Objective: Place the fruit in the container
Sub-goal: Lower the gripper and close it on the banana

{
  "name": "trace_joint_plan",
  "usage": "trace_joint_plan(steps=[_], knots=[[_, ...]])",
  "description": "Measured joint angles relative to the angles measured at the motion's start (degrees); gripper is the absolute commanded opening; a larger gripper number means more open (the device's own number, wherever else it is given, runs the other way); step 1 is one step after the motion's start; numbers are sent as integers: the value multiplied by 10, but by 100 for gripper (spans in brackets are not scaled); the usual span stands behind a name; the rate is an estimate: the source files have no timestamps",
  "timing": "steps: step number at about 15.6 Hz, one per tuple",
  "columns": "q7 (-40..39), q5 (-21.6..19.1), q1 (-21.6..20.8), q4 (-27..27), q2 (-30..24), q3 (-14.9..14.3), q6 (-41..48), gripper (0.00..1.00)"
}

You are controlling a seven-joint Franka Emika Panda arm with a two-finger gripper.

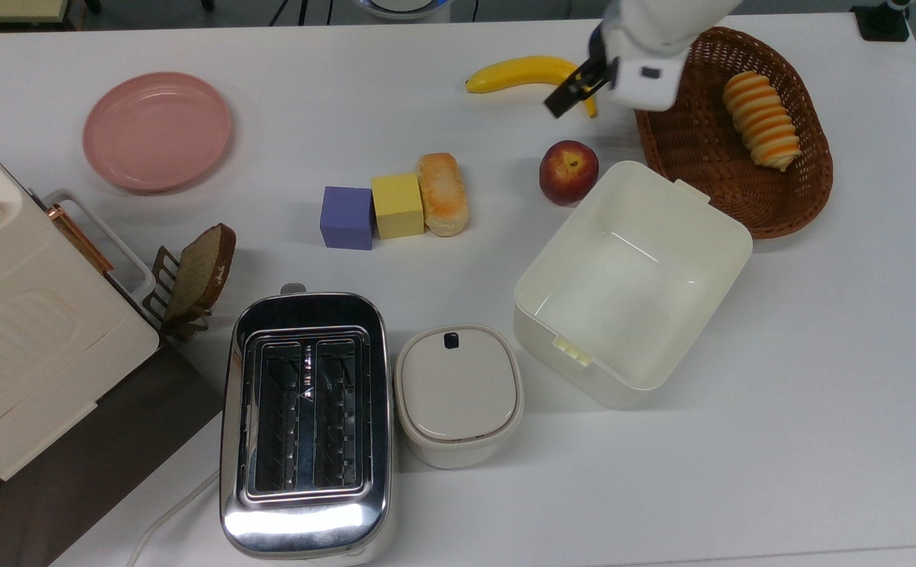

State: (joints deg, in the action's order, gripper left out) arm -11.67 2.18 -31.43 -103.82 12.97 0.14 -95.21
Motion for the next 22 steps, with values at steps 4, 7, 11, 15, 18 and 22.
trace_joint_plan(steps=[4, 7, 11, 15, 18, 22], knots=[[-40, 26, -42, -22, -1, 0, 1, 100], [-71, 43, -59, -54, -4, 0, 1, 100], [-117, 47, -63, -110, -47, -2, 1, 100], [-125, 47, -63, -178, -75, -3, -57, 100], [-125, 48, -63, -217, -81, -3, -99, 100], [-115, 48, -63, -266, -99, -4, -161, 68]])
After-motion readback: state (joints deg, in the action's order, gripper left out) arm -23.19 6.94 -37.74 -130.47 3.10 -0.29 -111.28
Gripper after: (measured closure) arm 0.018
